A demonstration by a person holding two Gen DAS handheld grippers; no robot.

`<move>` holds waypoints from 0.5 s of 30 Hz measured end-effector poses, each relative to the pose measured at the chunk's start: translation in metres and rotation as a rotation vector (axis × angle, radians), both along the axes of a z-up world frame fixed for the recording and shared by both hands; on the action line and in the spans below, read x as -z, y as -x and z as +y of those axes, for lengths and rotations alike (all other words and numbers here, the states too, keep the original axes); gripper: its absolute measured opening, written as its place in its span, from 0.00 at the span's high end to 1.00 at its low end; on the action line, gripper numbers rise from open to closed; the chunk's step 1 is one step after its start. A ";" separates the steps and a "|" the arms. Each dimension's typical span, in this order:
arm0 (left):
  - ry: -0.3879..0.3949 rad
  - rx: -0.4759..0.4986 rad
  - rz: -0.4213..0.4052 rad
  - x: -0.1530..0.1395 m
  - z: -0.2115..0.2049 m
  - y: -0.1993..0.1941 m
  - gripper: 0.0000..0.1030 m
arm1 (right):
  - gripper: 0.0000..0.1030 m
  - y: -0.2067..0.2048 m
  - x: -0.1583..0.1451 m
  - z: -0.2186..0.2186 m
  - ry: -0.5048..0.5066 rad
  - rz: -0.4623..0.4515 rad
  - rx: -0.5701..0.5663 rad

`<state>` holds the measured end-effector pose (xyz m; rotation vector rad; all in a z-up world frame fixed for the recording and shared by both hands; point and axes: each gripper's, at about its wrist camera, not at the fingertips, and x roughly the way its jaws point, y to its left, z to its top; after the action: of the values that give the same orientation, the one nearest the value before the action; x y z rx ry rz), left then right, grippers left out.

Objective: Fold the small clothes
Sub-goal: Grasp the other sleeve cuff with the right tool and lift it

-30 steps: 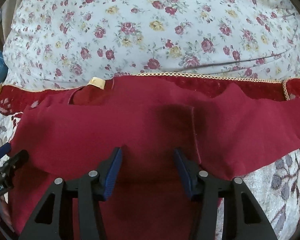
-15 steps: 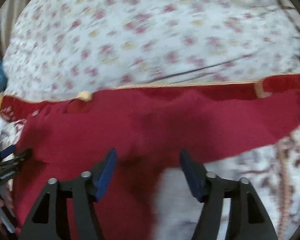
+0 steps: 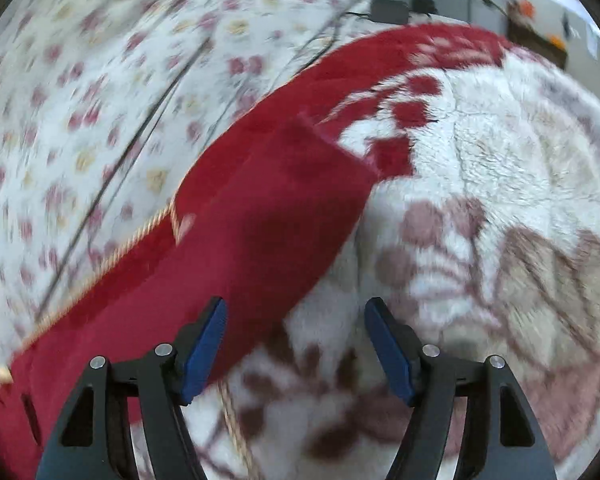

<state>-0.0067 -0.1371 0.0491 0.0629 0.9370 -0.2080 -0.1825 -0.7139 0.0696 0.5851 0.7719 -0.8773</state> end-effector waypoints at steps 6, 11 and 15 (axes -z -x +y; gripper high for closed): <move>-0.009 0.000 -0.001 0.001 -0.002 -0.003 0.08 | 0.85 -0.043 -0.006 -0.001 0.144 0.189 -0.059; 0.018 0.000 -0.009 -0.007 0.002 0.000 0.08 | 0.89 -0.028 -0.050 0.022 0.159 0.106 -0.186; 0.055 -0.021 -0.020 -0.018 0.012 0.001 0.08 | 0.91 -0.027 -0.098 0.077 0.158 -0.008 -0.338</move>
<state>-0.0073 -0.1251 0.0672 0.0046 0.9108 -0.2131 -0.1560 -0.6365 0.1674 0.3061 0.7592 -0.6155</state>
